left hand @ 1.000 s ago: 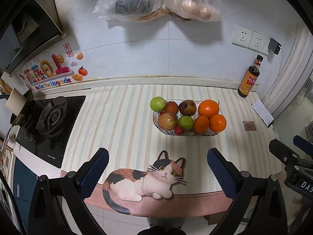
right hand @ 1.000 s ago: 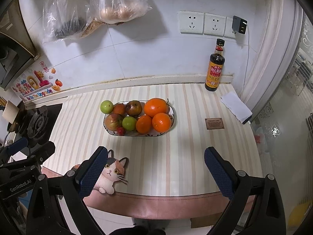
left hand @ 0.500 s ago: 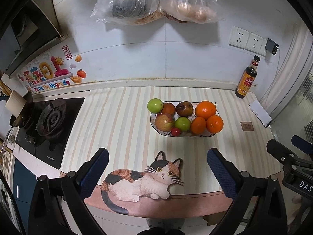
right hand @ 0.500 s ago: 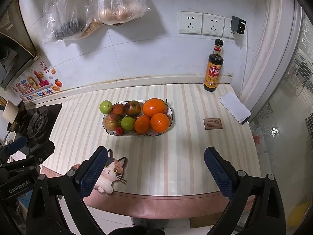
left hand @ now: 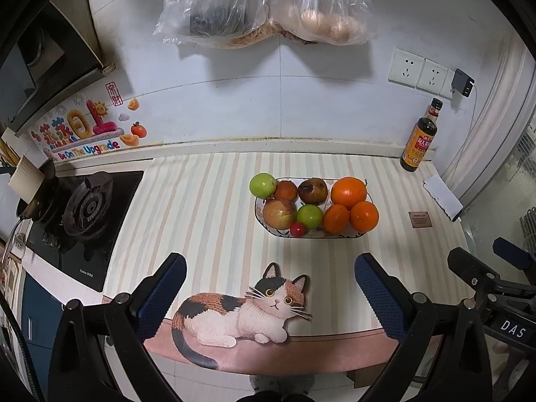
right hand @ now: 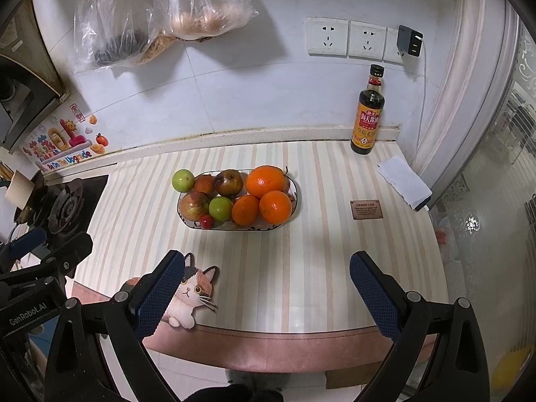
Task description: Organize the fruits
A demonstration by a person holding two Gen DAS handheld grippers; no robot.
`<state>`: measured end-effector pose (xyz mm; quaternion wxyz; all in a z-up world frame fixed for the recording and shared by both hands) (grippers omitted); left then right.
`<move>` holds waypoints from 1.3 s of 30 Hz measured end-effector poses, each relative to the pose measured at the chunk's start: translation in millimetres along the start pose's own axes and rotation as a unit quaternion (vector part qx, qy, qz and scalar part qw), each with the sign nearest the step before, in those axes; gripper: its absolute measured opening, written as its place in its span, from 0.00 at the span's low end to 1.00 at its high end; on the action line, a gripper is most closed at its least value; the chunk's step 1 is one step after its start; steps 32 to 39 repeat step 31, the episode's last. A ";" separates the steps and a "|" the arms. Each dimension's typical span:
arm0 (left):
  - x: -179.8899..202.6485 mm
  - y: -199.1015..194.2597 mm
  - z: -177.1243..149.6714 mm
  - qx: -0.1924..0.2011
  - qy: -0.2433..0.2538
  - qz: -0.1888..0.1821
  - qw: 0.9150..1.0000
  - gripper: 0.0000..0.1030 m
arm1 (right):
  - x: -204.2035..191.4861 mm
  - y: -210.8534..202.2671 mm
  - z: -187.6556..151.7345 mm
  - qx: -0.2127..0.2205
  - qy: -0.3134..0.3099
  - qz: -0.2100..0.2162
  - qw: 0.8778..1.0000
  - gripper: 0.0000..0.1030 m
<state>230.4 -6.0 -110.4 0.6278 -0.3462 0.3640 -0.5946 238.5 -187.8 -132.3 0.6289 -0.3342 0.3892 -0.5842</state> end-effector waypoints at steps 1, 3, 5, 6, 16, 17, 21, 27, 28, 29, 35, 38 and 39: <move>0.1 -0.1 0.1 0.000 0.000 -0.001 1.000 1.00 | -0.1 0.0 0.1 0.000 0.000 0.001 1.000 0.98; 0.5 0.1 0.3 0.000 0.000 0.000 1.000 1.00 | -0.1 0.4 0.0 0.000 0.000 0.001 1.000 0.98; 0.8 -0.1 0.8 -0.001 0.000 0.000 1.000 1.00 | -0.3 1.2 0.3 0.000 0.000 0.001 1.000 0.98; 0.3 0.0 0.0 0.000 -0.001 0.000 1.000 1.00 | -0.4 1.2 0.5 0.000 -0.001 0.001 1.000 0.98; 0.8 -0.5 0.1 0.000 0.000 0.000 1.000 1.00 | -0.8 1.3 1.6 0.001 -0.001 0.000 1.000 0.98; 0.9 -0.4 0.5 0.000 0.001 0.000 1.000 1.00 | -1.0 0.9 1.6 0.001 -0.001 0.000 1.000 0.98; 0.8 -0.5 0.7 0.001 0.002 0.001 1.000 1.00 | -0.8 0.7 1.8 0.001 -0.001 0.000 1.000 0.98; 0.2 -0.9 -0.4 0.004 0.002 -0.001 1.000 1.00 | -1.0 0.6 2.0 0.003 0.000 0.000 1.000 0.98; 0.6 -1.6 0.2 0.006 0.002 -0.001 1.000 1.00 | -1.2 0.0 1.5 0.003 0.000 0.000 1.000 0.98; 0.0 -2.7 -0.9 0.009 0.003 -0.001 1.000 1.00 | -1.3 0.0 1.7 0.003 0.000 0.002 1.000 0.98; 0.1 -4.9 -1.9 0.013 0.004 0.000 1.000 1.00 | -1.5 -0.1 1.7 0.003 0.000 0.002 1.000 0.98; 0.1 -4.9 -1.9 0.013 0.004 0.000 1.000 1.00 | -1.5 -0.1 1.7 0.003 0.000 0.002 1.000 0.98; 0.1 -4.9 -1.9 0.013 0.004 0.000 1.000 1.00 | -1.5 -0.1 1.7 0.003 0.000 0.002 1.000 0.98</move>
Point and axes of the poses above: each gripper's, at about its wrist camera, not at the fingertips, and y roughly the way its jaws point, x to its right, z to its top, the point moved 3 cm from there along y, roughly the way its jaws point, and after that the axes turned 6 degrees about -x, right-handed, at the moved point
